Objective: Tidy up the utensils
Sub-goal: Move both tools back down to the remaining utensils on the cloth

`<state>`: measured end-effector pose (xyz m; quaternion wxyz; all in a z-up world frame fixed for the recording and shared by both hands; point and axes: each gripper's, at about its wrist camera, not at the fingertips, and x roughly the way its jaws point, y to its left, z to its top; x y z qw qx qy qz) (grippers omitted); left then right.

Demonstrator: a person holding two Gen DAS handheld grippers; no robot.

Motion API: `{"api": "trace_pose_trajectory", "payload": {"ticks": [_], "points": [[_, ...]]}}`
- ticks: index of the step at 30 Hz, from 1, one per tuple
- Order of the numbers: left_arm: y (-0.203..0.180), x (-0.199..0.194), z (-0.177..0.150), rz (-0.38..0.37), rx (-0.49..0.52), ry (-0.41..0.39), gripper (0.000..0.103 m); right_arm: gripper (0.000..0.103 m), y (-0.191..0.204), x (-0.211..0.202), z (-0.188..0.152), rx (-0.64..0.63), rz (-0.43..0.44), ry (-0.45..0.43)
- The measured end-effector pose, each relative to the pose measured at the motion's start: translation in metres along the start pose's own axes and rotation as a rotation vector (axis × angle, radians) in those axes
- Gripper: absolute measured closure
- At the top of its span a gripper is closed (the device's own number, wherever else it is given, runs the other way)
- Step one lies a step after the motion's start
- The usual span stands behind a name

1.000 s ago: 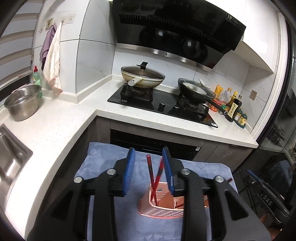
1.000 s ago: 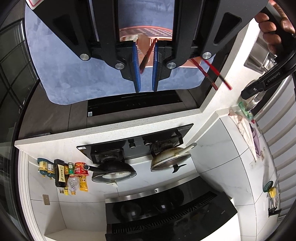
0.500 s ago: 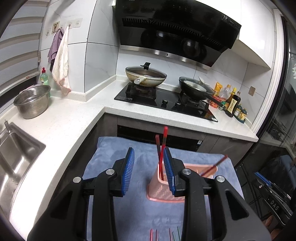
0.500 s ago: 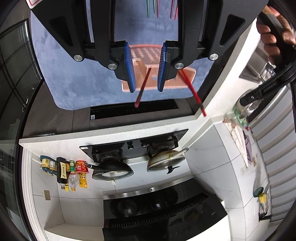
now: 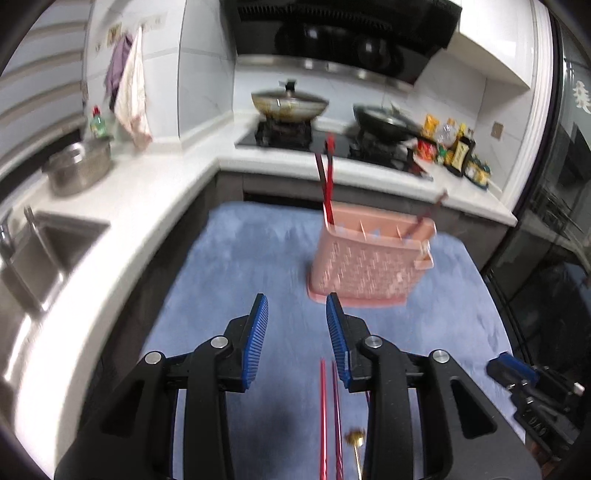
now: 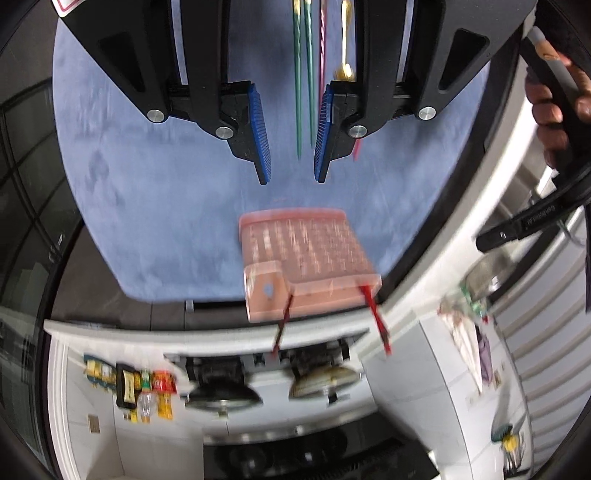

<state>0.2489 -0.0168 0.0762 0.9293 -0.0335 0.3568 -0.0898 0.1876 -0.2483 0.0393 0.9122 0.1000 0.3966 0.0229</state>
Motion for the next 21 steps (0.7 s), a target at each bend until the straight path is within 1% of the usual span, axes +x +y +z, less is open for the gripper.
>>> {"api": "trace_pose_trajectory", "payload": {"ticks": [2,6,10,12,15,21], "points": [[0.0,0.004,-0.02,0.002,-0.001,0.043,0.072,0.078,-0.001,0.005,-0.019,0.004,-0.01,0.038],[-0.001,0.01,-0.055,0.007,0.008,0.11,0.072,0.078,-0.001,0.01,-0.049,0.001,-0.019,0.087],[-0.003,0.014,-0.083,0.022,0.031,0.163,0.072,0.078,-0.001,0.017,-0.082,-0.008,-0.028,0.149],[-0.002,0.016,-0.096,0.018,0.023,0.194,0.072,0.078,-0.001,0.02,-0.094,-0.017,-0.036,0.17],[-0.002,0.018,-0.116,0.014,0.016,0.231,0.072,0.078,0.0,0.023,-0.108,-0.021,-0.033,0.196],[-0.001,0.022,-0.144,0.013,0.012,0.284,0.072,0.078,0.004,0.03,-0.125,-0.052,-0.038,0.222]]}}
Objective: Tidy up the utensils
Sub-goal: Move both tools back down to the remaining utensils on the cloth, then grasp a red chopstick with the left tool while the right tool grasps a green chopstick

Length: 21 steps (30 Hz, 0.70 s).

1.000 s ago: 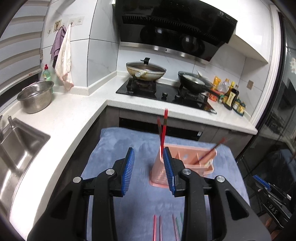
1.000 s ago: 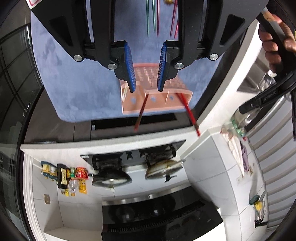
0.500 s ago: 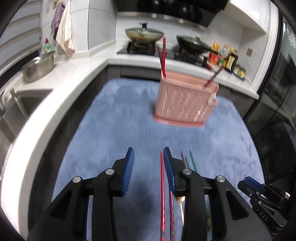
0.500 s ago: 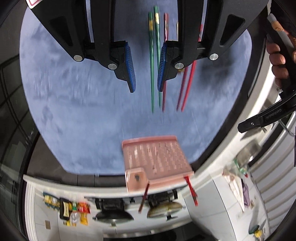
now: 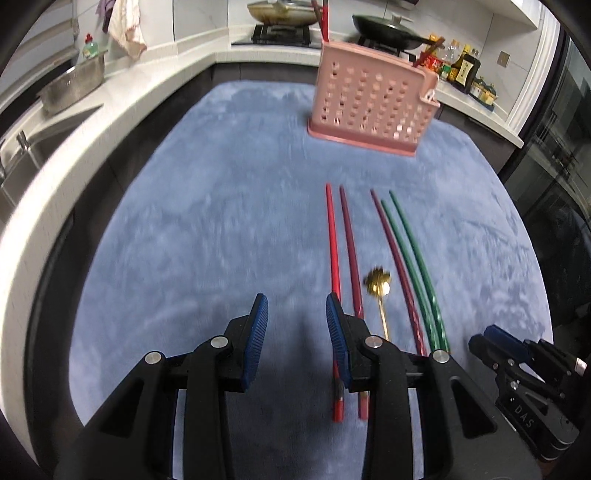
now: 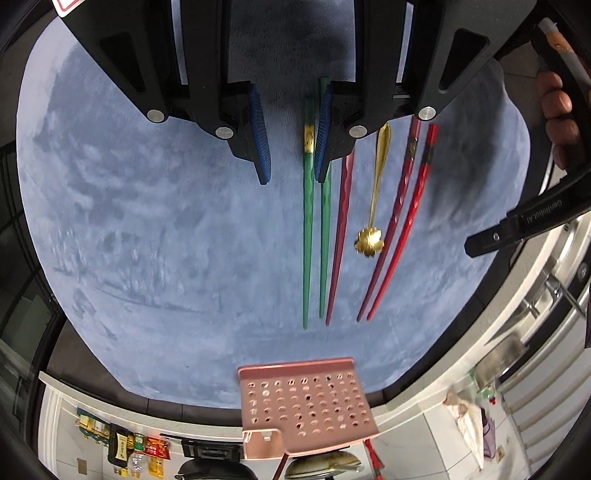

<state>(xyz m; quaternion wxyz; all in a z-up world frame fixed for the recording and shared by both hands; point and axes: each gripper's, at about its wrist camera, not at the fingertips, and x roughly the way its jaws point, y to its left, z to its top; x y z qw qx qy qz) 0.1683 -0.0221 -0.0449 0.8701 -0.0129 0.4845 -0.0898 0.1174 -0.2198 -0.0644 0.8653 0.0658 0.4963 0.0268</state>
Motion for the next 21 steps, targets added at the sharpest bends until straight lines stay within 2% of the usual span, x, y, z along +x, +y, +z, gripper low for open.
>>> {"api": "trace_pose_trajectory", "payload": {"ticks": [5,14,21], "points": [[-0.001,0.005,-0.013,-0.001,0.002,0.027,0.072,0.078,0.002,0.007,-0.006,-0.001,0.01,0.022],[-0.003,0.012,-0.028,-0.007,0.01,0.068,0.072,0.089,0.006,0.018,-0.012,-0.013,0.018,0.058],[-0.002,0.015,-0.036,-0.015,0.012,0.098,0.072,0.091,0.006,0.025,-0.016,-0.011,0.022,0.076]]}}
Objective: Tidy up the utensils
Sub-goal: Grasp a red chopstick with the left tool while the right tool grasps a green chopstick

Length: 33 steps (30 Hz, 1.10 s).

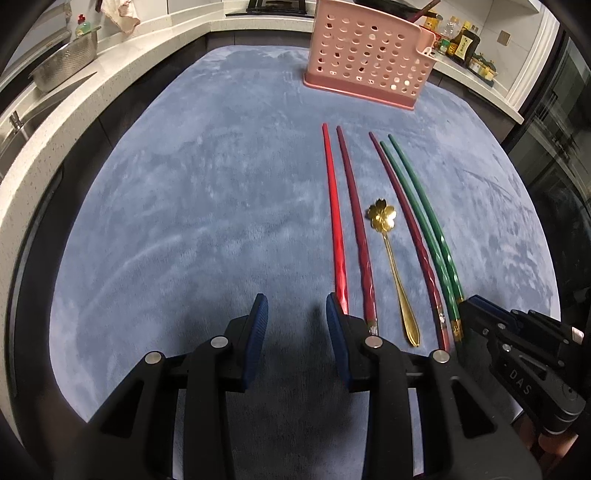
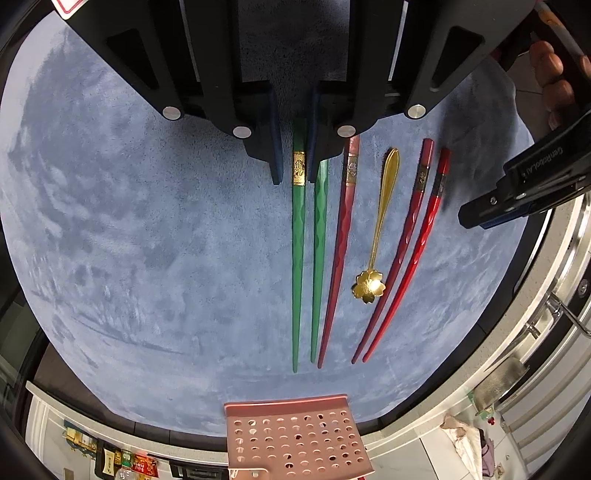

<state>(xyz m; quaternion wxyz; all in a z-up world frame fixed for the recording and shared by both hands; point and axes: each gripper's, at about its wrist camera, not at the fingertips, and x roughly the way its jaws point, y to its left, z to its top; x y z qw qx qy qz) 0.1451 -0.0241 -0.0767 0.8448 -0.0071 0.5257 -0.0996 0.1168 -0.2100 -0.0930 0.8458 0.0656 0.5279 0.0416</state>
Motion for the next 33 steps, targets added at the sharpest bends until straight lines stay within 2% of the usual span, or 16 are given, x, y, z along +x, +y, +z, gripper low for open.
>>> {"api": "trace_pose_trajectory", "payload": {"ticks": [9,12,27,33], "points": [[-0.006,0.003,-0.006,-0.014,0.019,0.023,0.071,0.096,-0.003,0.002,-0.002,0.006,-0.002,-0.002],[-0.009,0.004,-0.008,-0.02,0.024,0.027,0.064,0.096,-0.004,0.001,-0.003,0.008,-0.006,-0.003],[-0.016,0.015,-0.014,-0.054,0.04,0.071,0.065,0.096,-0.013,-0.006,-0.012,0.037,-0.007,0.003],[-0.015,0.016,-0.014,-0.053,0.036,0.071,0.069,0.096,-0.012,-0.005,-0.012,0.037,-0.007,0.003]]}}
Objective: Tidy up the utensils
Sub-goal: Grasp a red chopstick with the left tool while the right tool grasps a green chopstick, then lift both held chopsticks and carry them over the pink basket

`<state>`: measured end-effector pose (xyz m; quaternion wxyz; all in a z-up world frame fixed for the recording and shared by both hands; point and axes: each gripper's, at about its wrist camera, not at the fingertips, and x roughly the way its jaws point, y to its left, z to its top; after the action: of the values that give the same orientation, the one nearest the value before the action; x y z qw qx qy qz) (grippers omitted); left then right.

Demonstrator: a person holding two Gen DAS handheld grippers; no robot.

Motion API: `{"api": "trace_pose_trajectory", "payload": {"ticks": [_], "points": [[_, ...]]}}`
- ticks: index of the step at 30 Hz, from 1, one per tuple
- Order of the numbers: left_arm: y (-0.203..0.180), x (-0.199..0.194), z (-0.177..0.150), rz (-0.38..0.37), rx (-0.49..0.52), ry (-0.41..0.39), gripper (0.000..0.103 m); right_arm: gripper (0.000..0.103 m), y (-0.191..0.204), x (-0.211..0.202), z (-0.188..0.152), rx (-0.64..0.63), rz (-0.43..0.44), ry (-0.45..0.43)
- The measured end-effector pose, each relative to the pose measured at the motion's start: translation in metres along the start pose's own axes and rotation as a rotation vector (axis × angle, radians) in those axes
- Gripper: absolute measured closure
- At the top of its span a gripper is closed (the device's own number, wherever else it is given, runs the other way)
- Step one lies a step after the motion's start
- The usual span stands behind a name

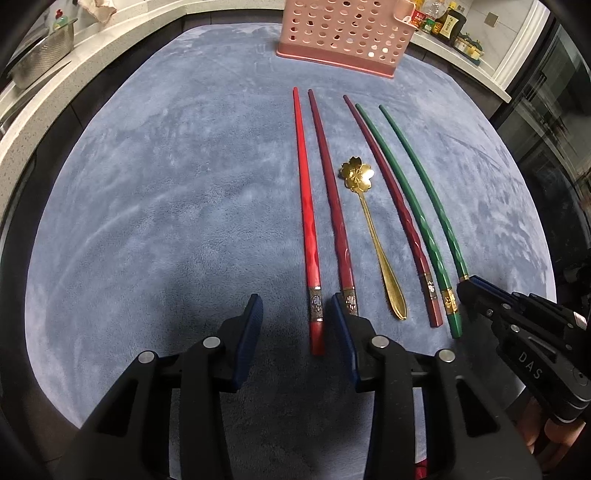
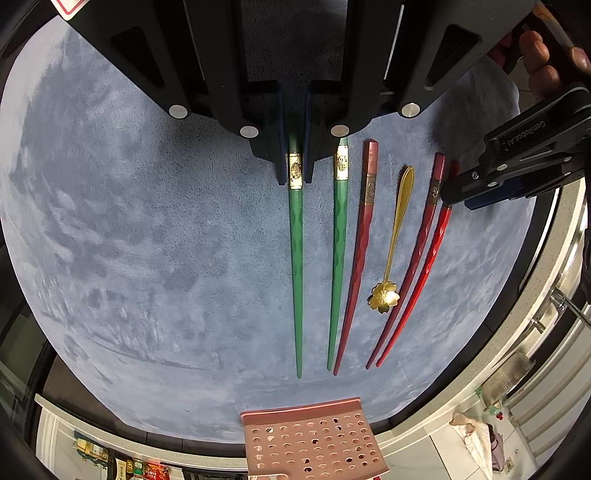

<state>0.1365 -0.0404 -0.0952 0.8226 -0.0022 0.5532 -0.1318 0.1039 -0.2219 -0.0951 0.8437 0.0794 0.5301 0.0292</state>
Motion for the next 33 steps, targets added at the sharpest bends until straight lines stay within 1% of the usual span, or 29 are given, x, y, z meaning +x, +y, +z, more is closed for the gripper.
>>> {"api": "trace_pose_trajectory", "payload": {"ticks": [5,7,9,12,15,23,28,33], "points": [[0.002,0.0,0.0,-0.001,-0.011,-0.002,0.074,0.096,0.0,0.0,0.0,0.0,-0.001,0.0],[0.001,0.001,0.0,-0.002,-0.008,-0.003,0.081,0.096,0.0,0.0,0.0,0.0,0.0,0.0],[0.001,0.001,0.0,-0.002,-0.005,-0.004,0.084,0.096,0.0,0.0,0.0,0.0,0.0,0.001],[0.001,0.001,0.0,-0.008,-0.001,-0.004,0.092,0.096,0.0,0.0,0.0,0.0,-0.001,0.001],[0.0,-0.001,-0.002,-0.013,0.006,-0.004,0.096,0.096,0.0,0.0,0.0,-0.002,-0.001,0.001],[-0.002,-0.002,-0.002,-0.014,0.005,-0.009,0.096,0.096,-0.002,-0.002,-0.001,0.003,-0.004,-0.003],[-0.002,-0.011,0.001,-0.011,0.011,-0.037,0.096,0.096,-0.003,-0.013,0.002,0.017,0.004,-0.022],[-0.002,-0.029,0.008,-0.021,0.015,-0.085,0.096,0.096,-0.003,-0.029,0.009,0.027,0.013,-0.058]]}}
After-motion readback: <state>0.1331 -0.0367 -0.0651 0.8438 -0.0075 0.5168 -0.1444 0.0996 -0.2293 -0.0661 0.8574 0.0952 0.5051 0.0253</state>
